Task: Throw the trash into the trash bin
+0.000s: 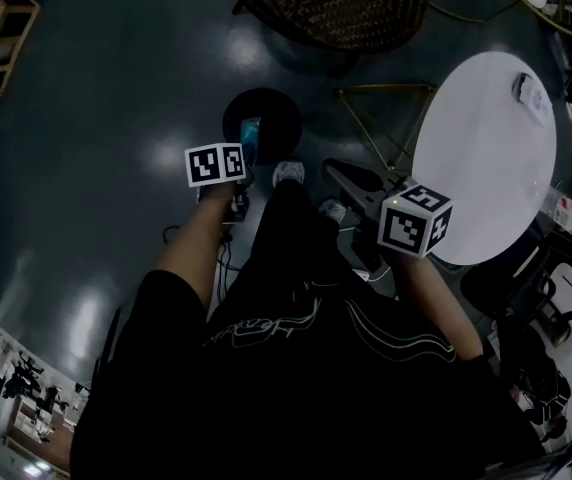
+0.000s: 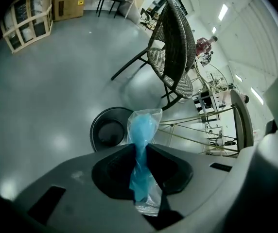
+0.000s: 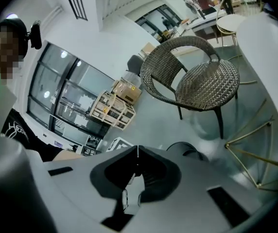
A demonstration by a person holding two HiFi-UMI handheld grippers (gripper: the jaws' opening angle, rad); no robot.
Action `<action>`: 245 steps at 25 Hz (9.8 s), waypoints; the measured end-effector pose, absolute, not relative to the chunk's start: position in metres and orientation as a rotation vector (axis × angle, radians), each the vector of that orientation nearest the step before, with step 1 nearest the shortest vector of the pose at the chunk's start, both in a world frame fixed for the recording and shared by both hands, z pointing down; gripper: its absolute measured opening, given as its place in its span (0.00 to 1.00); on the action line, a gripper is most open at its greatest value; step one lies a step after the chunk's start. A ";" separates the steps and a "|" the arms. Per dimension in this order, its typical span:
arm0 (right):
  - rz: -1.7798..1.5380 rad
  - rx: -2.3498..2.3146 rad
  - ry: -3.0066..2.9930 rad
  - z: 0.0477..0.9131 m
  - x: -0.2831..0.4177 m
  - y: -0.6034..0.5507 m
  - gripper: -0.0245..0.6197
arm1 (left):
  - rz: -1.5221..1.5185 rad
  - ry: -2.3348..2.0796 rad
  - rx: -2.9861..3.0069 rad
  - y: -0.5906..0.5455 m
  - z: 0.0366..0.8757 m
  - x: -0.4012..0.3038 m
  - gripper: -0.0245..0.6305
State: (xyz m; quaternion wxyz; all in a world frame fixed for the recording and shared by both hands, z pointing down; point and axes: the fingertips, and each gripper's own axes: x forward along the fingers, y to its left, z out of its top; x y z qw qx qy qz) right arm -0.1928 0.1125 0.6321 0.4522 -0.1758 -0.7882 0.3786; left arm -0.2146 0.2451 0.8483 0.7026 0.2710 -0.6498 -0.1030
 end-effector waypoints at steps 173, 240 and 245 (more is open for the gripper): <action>1.036 0.129 -2.513 0.453 0.065 -0.180 0.09 | -0.080 -1.743 1.832 -0.156 0.404 -0.059 0.50; 0.832 -0.437 -1.786 0.723 -0.153 0.179 0.09 | -0.204 -1.476 0.827 0.223 0.848 -0.218 0.50; 0.838 -0.453 -1.759 0.728 -0.152 0.183 0.09 | -0.171 -1.506 0.853 0.222 0.856 -0.227 0.50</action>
